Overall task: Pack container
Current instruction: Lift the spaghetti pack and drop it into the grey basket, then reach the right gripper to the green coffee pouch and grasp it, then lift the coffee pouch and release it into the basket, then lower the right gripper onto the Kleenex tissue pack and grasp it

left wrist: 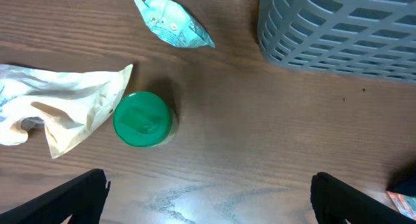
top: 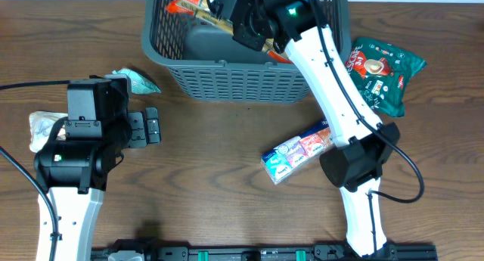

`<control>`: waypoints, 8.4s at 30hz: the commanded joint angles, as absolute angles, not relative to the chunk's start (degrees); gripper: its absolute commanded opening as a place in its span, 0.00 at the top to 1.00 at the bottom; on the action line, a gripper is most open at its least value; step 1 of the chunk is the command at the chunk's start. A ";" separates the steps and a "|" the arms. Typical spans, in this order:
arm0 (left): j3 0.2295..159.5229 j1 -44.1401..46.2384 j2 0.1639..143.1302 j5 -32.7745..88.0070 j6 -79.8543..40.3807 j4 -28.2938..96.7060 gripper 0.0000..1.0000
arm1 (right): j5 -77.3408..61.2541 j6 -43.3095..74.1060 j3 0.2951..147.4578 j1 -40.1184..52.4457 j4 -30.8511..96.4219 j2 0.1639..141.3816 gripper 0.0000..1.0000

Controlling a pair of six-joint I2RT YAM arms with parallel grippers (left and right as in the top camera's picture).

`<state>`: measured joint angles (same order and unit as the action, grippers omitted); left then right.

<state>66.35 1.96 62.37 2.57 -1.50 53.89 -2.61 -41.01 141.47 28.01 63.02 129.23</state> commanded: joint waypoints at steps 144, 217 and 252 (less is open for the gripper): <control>67.61 1.67 62.11 2.55 -1.76 56.55 0.02 | -27.16 -5.15 101.71 -24.67 55.42 117.80 0.99; 67.61 1.67 62.11 2.55 -1.76 57.01 0.02 | 0.91 16.69 119.79 8.58 64.20 86.39 0.01; 67.61 1.67 62.11 2.52 -1.76 57.39 0.02 | 2.07 -43.22 76.90 17.19 79.81 82.70 0.01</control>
